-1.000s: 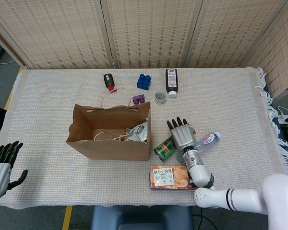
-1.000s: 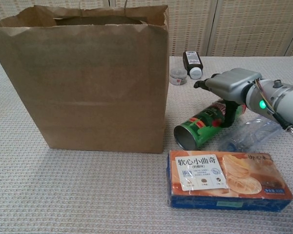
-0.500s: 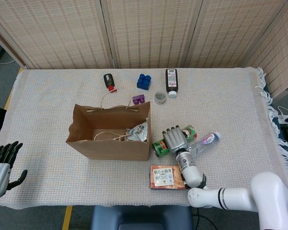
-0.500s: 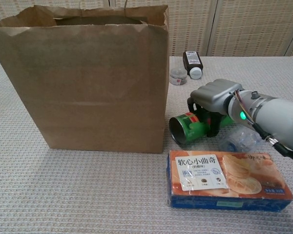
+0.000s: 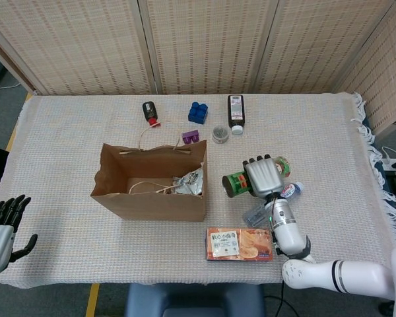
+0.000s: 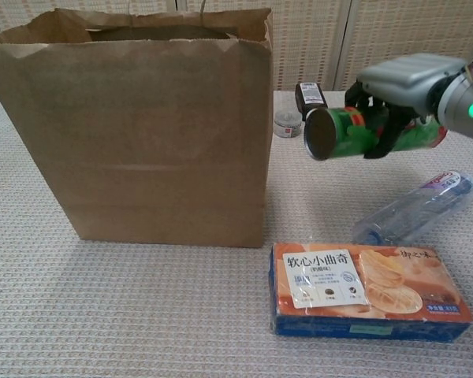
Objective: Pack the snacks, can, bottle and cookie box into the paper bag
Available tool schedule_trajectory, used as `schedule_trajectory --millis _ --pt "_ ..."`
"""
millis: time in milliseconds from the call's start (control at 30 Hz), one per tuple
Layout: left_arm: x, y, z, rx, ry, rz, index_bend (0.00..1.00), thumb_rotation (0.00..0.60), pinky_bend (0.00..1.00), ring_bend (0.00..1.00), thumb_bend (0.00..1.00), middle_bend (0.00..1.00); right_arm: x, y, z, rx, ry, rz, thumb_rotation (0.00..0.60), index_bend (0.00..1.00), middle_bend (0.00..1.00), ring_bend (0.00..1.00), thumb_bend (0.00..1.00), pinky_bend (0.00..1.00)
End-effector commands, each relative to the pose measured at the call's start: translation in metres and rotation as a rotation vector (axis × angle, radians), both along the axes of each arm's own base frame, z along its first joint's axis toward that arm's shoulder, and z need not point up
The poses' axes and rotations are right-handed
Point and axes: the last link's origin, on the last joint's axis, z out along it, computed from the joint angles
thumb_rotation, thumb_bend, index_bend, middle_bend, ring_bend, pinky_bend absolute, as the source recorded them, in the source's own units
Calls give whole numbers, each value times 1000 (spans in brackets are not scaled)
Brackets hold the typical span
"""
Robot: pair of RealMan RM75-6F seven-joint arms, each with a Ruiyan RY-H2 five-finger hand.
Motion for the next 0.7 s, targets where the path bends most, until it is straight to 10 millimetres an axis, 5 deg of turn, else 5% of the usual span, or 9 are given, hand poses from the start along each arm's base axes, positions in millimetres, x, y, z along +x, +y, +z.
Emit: schedule_trajectory --millis 33,367,700 --pt "1 1 -1 1 4 0 38 600 0 0 358 0 20 -5 57 -217 -281 45 600 778 676 722 349 846" --pt "2 3 -2 0 11 -1 38 600 0 0 357 0 92 -7 110 -469 -724 179 600 744 676 676 349 829" --pt "2 3 -1 -2 3 -5 38 600 0 0 358 0 185 -1 85 -425 -1053 244 600 738 676 653 349 818"
